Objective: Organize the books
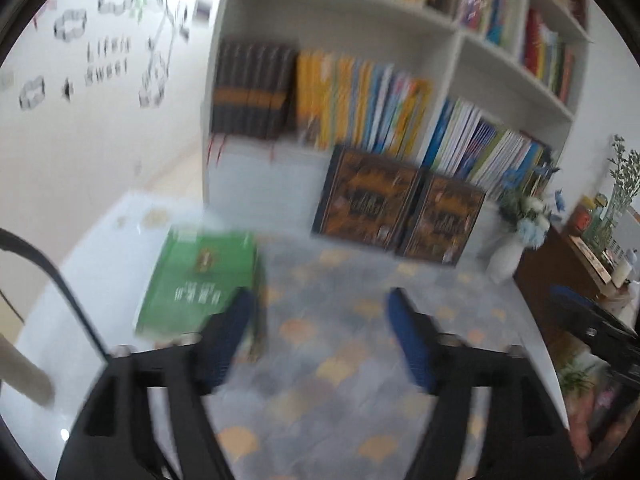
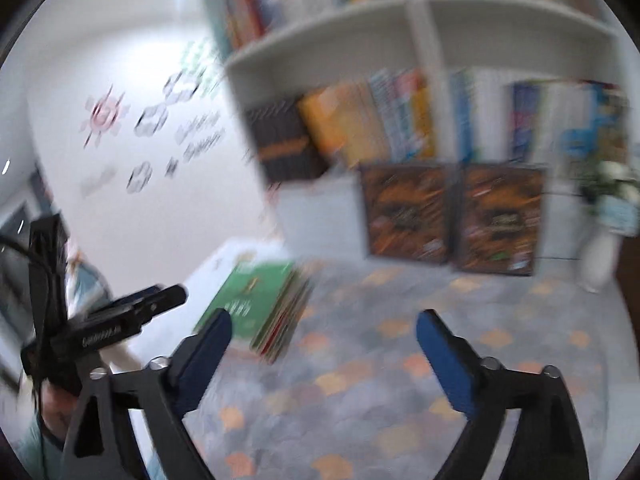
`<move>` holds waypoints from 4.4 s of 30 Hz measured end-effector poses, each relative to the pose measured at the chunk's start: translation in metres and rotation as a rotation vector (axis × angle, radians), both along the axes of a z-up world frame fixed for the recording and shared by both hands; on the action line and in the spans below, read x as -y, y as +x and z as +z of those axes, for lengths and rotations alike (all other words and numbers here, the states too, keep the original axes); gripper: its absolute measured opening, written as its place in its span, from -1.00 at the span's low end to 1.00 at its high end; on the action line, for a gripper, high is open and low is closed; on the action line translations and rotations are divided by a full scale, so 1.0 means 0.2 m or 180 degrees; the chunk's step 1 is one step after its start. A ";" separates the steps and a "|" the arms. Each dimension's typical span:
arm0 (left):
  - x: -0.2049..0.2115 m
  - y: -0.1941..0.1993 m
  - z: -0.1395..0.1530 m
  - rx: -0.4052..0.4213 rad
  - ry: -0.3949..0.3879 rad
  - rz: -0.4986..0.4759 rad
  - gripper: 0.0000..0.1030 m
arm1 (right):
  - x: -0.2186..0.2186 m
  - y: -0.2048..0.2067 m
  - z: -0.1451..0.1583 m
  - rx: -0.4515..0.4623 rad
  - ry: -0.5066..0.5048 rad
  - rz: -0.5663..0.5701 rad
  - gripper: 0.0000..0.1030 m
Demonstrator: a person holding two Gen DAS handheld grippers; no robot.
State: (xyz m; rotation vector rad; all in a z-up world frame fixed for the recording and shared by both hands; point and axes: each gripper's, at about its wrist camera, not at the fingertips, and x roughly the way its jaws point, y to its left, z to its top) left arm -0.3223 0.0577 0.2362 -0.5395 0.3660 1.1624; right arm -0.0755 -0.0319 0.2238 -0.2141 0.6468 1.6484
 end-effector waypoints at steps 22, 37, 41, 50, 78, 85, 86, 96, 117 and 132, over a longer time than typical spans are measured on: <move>0.47 0.82 -0.17 -0.0729 0.0072 0.0389 0.99 | 0.46 0.77 -0.03 -0.0383 -0.0204 -0.0653 0.90; 0.47 0.98 -0.32 -0.0922 -0.0281 0.0377 0.99 | 0.49 0.72 -0.11 0.0182 -0.0492 -0.0703 0.90; 0.46 1.00 -0.33 -0.0942 -0.0322 0.0338 0.99 | 0.47 0.74 -0.13 0.0184 -0.0567 -0.0674 0.90; 0.47 1.03 -0.33 -0.1010 -0.0322 0.0368 0.99 | 0.45 0.78 -0.17 0.0107 -0.0671 -0.0666 0.90; 0.47 1.06 -0.37 -0.1021 -0.0441 0.0307 0.99 | 0.43 0.75 -0.18 0.0248 -0.0721 -0.0650 0.90; 0.46 1.06 -0.39 -0.1001 -0.0490 0.0301 0.99 | 0.43 0.76 -0.20 0.0207 -0.0774 -0.0679 0.90; 0.46 1.07 -0.39 -0.1004 -0.0497 0.0299 0.99 | 0.43 0.76 -0.20 0.0204 -0.0778 -0.0687 0.90; 0.45 1.09 -0.41 -0.1050 -0.0509 0.0293 0.99 | 0.42 0.75 -0.22 0.0179 -0.0824 -0.0675 0.90; 0.40 1.11 -0.48 -0.1094 -0.0600 0.0270 0.99 | 0.38 0.76 -0.30 0.0220 -0.0931 -0.0741 0.90; 0.34 1.14 -0.69 -0.1244 -0.0712 0.0370 0.99 | 0.30 0.82 -0.50 0.0252 -0.1168 -0.0773 0.90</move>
